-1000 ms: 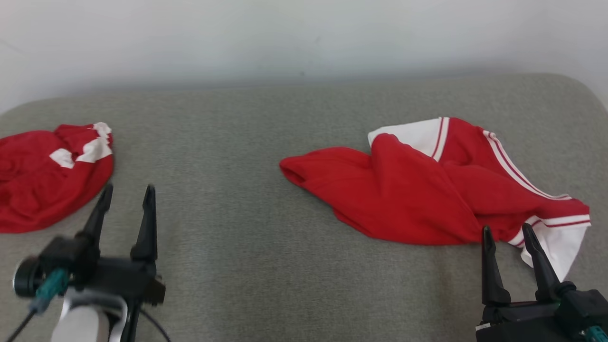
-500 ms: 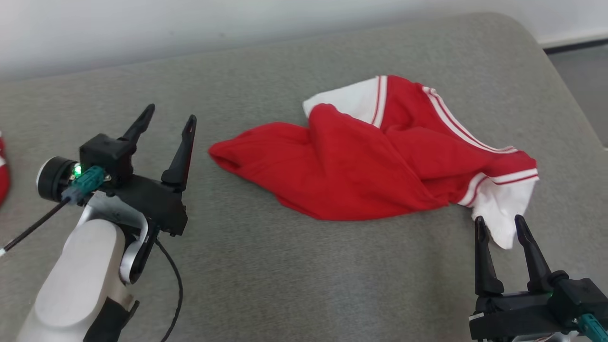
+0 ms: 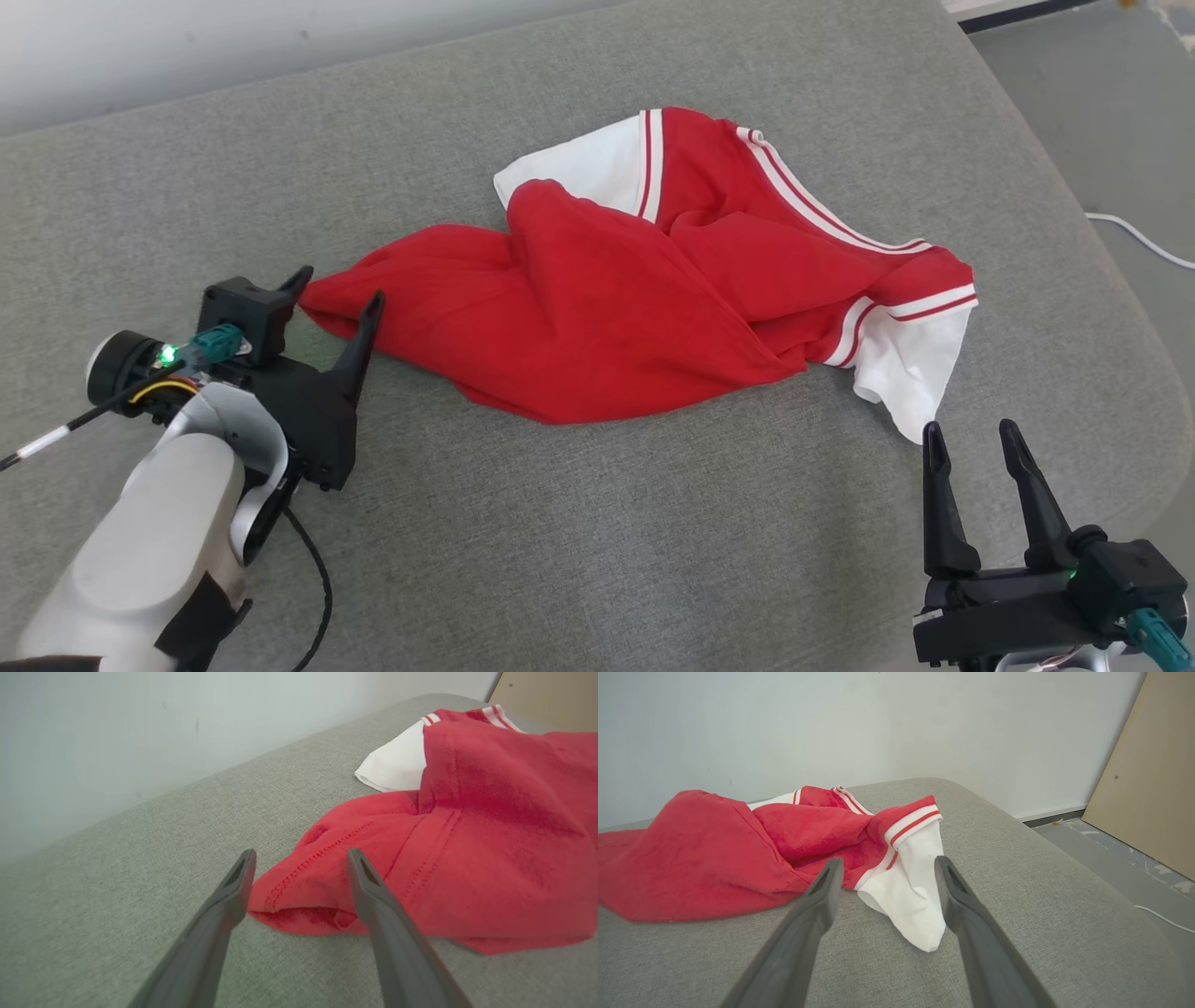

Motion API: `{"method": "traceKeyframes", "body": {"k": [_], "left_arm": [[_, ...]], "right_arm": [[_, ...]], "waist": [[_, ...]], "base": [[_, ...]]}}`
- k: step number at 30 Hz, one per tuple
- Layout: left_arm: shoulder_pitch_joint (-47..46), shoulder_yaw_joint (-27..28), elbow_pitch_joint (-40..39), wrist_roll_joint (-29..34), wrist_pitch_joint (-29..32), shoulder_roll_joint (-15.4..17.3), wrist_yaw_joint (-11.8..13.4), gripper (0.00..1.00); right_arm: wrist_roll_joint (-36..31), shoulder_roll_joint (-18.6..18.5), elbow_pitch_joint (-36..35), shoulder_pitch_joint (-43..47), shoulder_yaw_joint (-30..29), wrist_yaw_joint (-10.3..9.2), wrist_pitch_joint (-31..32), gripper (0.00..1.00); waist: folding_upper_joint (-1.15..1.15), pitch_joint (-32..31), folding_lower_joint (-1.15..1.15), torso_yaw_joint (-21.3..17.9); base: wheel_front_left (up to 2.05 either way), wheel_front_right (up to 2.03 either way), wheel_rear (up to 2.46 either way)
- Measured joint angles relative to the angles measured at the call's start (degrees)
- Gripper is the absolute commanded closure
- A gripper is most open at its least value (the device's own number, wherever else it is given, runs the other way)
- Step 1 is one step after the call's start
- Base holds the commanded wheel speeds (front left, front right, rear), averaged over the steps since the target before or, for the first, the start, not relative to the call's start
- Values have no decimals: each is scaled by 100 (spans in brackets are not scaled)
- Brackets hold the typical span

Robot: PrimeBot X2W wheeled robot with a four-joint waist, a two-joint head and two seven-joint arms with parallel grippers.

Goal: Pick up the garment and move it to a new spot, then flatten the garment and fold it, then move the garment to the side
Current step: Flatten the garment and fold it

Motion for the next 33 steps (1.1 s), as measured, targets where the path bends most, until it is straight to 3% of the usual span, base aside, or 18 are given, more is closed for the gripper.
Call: {"method": "traceKeyframes", "body": {"k": [6, 7, 8, 16, 26, 28, 33], "left_arm": [[-226, -536, 441, -159, 164, 27, 0, 0], [-255, -605, 506, -188, 163, 27, 0, 38], [-293, -667, 572, -240, 157, 26, 0, 100], [-506, -861, 869, -400, -364, 12, -2, 100], [-780, -789, 965, -492, -985, 82, -2, 100], [-779, -721, 892, -534, -1088, 32, 27, 0], [-654, -378, 478, -624, -1244, -41, 214, 0]], "right_arm": [[-2, 0, 31, -32, 7, -1, -1, 0], [-5, 0, 30, -34, 10, 0, -1, 0], [-15, 1, 30, -34, 0, 0, 0, 0], [-64, 2, -11, 3, -132, 0, -1, 0], [-172, 4, 29, 45, -158, -1, 0, 0], [-179, 5, 40, 49, -162, -1, 0, 0], [-204, 5, -14, 132, -222, -1, -1, 0]], "waist": [[0, 25, 0, -75], [0, 20, 0, -78], [0, 12, 0, -78], [0, -91, 0, 58], [0, -344, 0, 544], [0, -398, 0, 610], [-1, -544, -1, 724]], "base": [[0, 0, 0], [0, 0, 0], [0, 0, 0], [0, 0, 0], [0, 0, 0], [0, 0, 0], [0, 0, 0]]}}
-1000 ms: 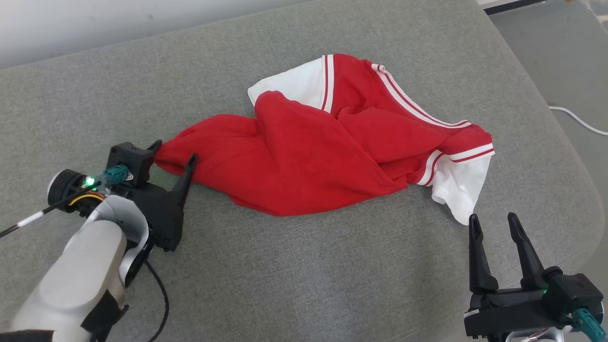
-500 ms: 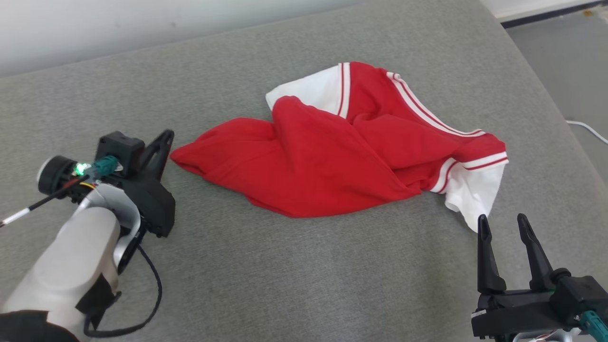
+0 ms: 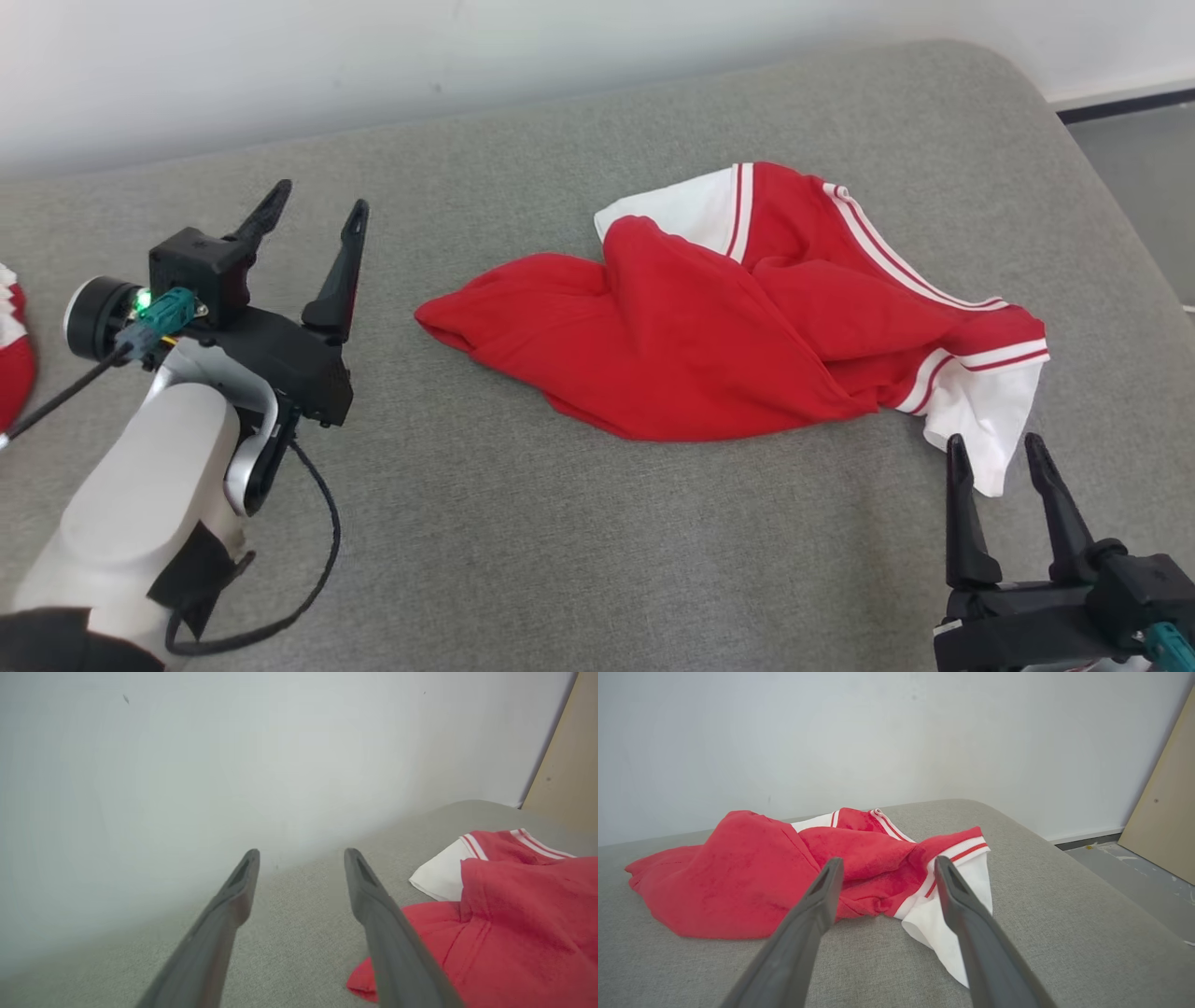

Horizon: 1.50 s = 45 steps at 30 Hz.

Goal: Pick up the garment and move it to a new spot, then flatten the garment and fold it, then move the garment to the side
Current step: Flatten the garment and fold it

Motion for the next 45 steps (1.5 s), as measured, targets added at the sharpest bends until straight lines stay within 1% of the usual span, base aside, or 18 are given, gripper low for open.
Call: {"method": "traceKeyframes", "body": {"k": [4, 8, 12, 15, 20, 24, 31, 35, 38, 41, 45], "left_arm": [[405, 541, -815, 130, -14, 10, 243, 0], [1077, 1107, -1533, 327, -15, 19, 392, 0], [1680, 1626, -2026, 553, -15, 0, 439, 0], [2151, 1965, -2321, 653, -15, -116, 488, 0], [2920, 2381, -2592, 856, -15, -257, 486, 0], [3538, 2535, -2655, 944, -15, -397, 478, 0], [4358, 2682, -2758, 1053, -15, -516, 437, 0], [4668, 2732, -2881, 1037, -15, -525, 380, 0], [4866, 2818, -2950, 1027, -15, -538, 404, 0], [5011, 2927, -3020, 993, -15, -617, 482, 0], [5191, 3049, -3072, 993, -15, -701, 491, 0]], "right_arm": [[-1, -1, -75, 46, -49, 0, 0, 0], [-26, -1, -123, 90, -35, 0, 1, 0], [-68, 0, -166, 95, -10, 0, 0, 0], [-110, 0, -186, 105, 26, 0, 0, 0], [-176, 1, -175, 119, 111, 0, 0, 0], [-183, -2, -110, 177, 156, 0, 1, 0], [-207, -26, 11, 327, 209, 1, 0, 0], [-205, -57, 38, 416, 216, 0, 0, 0], [-204, -75, 80, 481, 222, 1, 0, 0], [-221, -90, 90, 569, 259, 1, 0, 0], [-229, -90, 84, 631, 254, 1, 0, 0]], "waist": [[0, -83, 0, 134], [0, -163, 0, 309], [0, -264, 0, 499], [0, -350, 0, 645], [0, -548, 0, 850], [0, -735, 0, 984], [0, -1070, -1, 1176], [0, -1204, -1, 1272], [0, -1267, -1, 1335], [1, -1306, -1, 1393], [0, -1332, -1, 1442]], "base": [[0, 0, 0], [0, 0, 0], [0, 0, 0], [0, 0, 0], [0, 0, 0], [0, 0, 0], [0, 0, 0], [0, 0, 0], [0, 0, 0], [0, 0, 0], [0, 0, 0]]}}
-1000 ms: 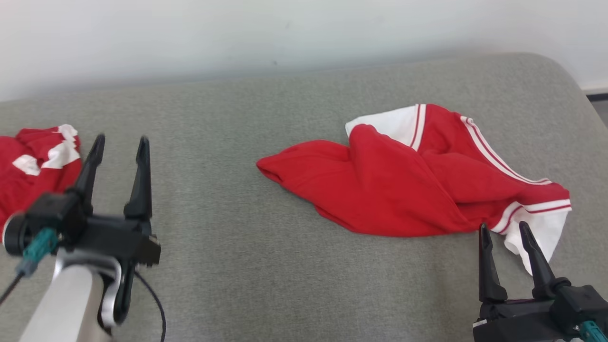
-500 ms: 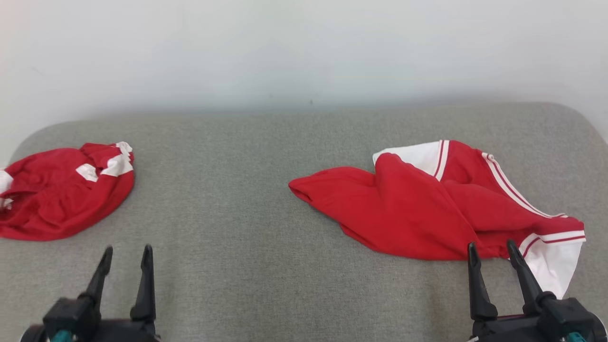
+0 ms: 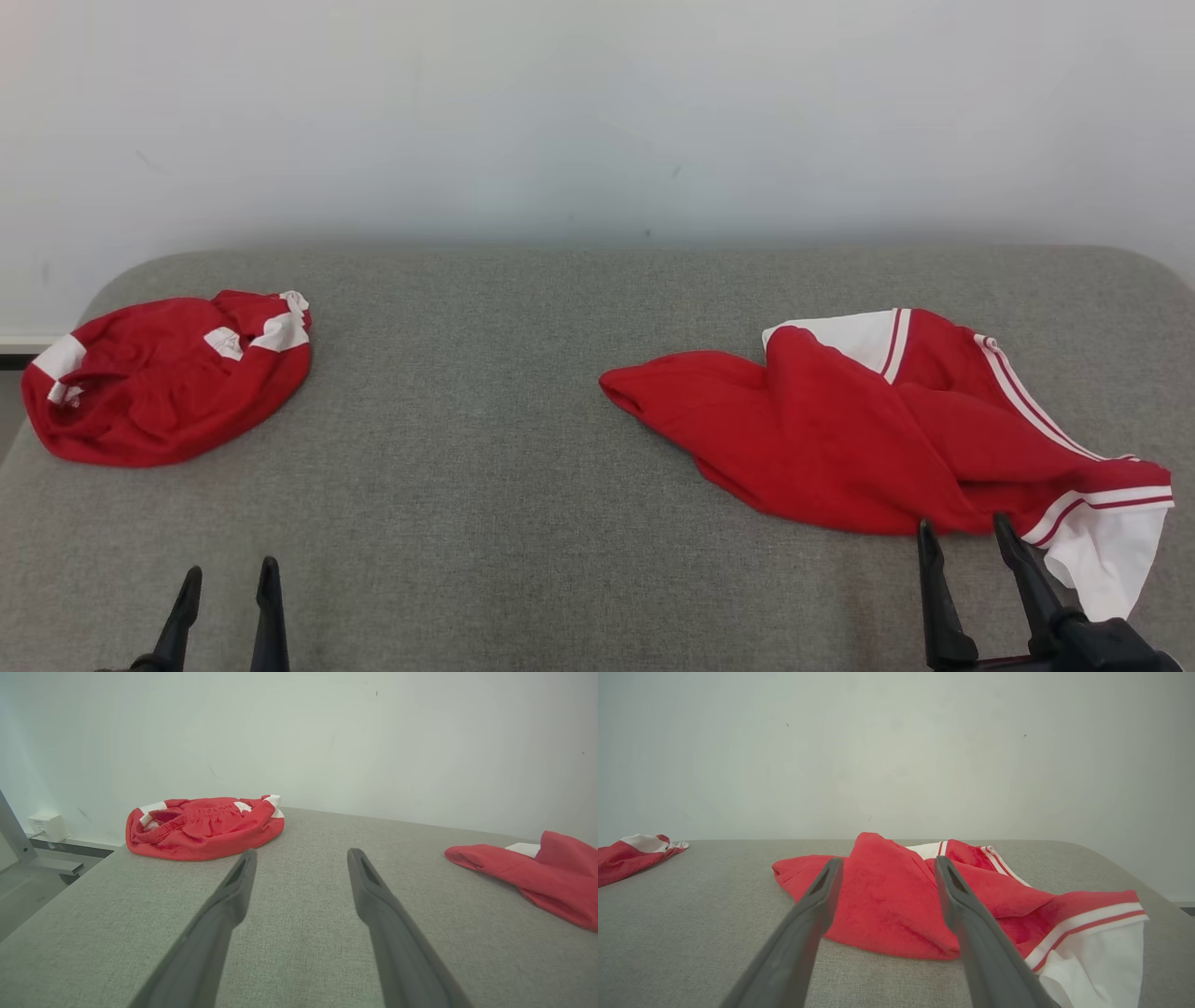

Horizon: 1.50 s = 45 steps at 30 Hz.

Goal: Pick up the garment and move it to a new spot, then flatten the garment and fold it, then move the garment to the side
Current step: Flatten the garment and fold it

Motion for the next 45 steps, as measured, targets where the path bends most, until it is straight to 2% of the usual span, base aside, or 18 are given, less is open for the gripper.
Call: {"method": "traceKeyframes", "body": {"k": [7, 23, 34, 41, 45], "left_arm": [[144, 32, -42, 51, 0, -124, -8, 0], [15, 167, 164, 67, -1, -113, -146, 0], [-1729, -75, 282, 225, 222, 419, -480, 0], [-3112, -541, 547, 277, 534, 701, -647, 0], [-3655, -854, 732, 260, 666, 721, -667, 0]], "right_arm": [[-1, 2, 34, 66, -3, 0, 1, 0], [0, 7, 133, 14, 103, -1, 1, 0], [-45, 29, 2, -365, 179, -1, 0, 0], [-37, 73, -37, -557, 188, 0, 0, 0], [20, 78, -30, -588, 178, 0, 0, 0]], "waist": [[0, -9, 1, 53], [0, 93, 1, 1], [0, 570, 3, -376], [1, 966, 3, -919], [1, 1150, 3, -1206]], "base": [[0, 0, 0], [0, 0, 0], [0, 0, 0], [0, 0, 0], [0, 0, 0]]}}
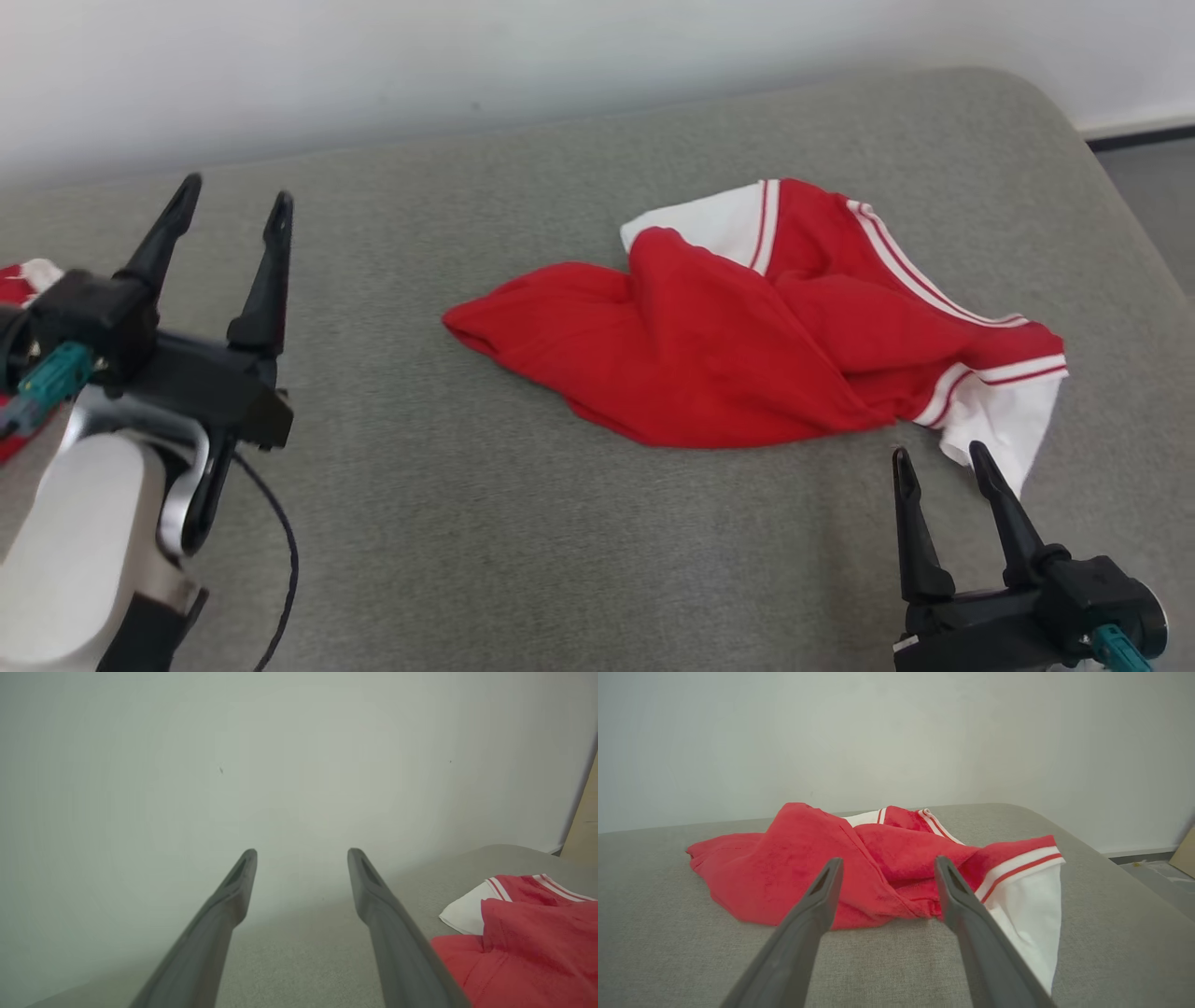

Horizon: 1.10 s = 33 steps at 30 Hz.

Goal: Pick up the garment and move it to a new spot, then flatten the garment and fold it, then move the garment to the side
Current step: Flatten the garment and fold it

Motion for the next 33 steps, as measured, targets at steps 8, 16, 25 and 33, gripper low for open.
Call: {"method": "traceKeyframes", "body": {"k": [8, 16, 25, 33], "left_arm": [[-726, -613, 655, -327, 282, -114, -36, 0], [-1089, -1350, 1343, -725, 455, -149, -37, 0], [-1444, -2439, 1957, -1312, 1003, -65, -37, 0], [-1673, -3217, 2454, -1744, 1383, -46, -40, 0]], "right_arm": [[178, 4, 23, -77, 73, 0, 0, 0], [193, 7, 34, -126, 88, -1, 0, 0], [197, 9, 88, -145, 104, -1, 0, 0], [196, 9, 114, -176, 111, -1, 0, 0]], "waist": [[0, 284, 0, -501], [0, 437, 0, -853], [0, 457, -1, -1039], [0, 446, -1, -1169]], "base": [[0, 0, 0], [0, 0, 0], [0, 0, 0], [0, 0, 0]]}}
